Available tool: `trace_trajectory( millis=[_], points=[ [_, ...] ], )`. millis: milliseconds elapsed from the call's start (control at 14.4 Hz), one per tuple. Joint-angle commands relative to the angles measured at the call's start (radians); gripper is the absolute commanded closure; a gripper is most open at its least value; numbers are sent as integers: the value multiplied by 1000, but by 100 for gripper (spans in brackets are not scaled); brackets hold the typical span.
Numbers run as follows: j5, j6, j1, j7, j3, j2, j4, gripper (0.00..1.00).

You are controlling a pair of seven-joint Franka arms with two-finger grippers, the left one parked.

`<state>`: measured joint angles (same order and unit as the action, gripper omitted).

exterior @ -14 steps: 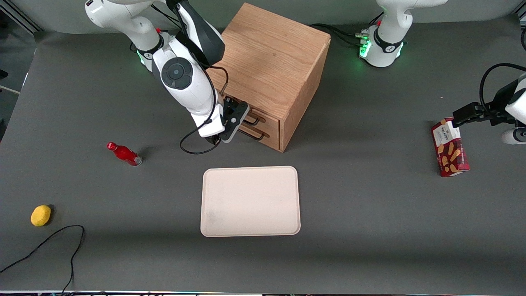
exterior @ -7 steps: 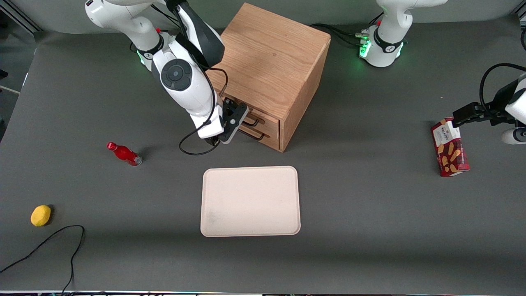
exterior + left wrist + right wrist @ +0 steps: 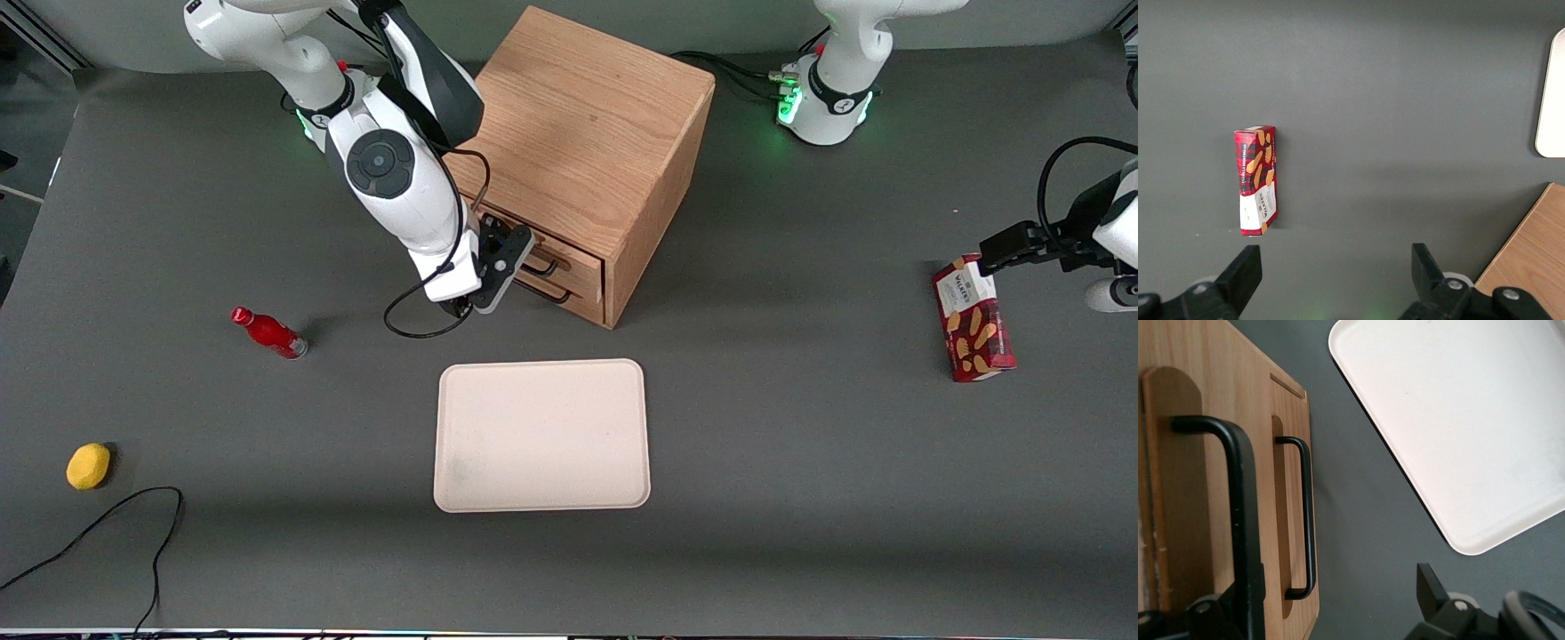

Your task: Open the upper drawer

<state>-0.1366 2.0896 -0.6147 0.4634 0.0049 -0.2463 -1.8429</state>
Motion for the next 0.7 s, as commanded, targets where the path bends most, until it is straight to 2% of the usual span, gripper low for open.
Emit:
trace_trajectory(
  millis=[0,626],
  points=[
    [38,-43,3,9,-2,2,1,0],
    [37,-66,12,-20,-2,2,51,0]
  ],
)
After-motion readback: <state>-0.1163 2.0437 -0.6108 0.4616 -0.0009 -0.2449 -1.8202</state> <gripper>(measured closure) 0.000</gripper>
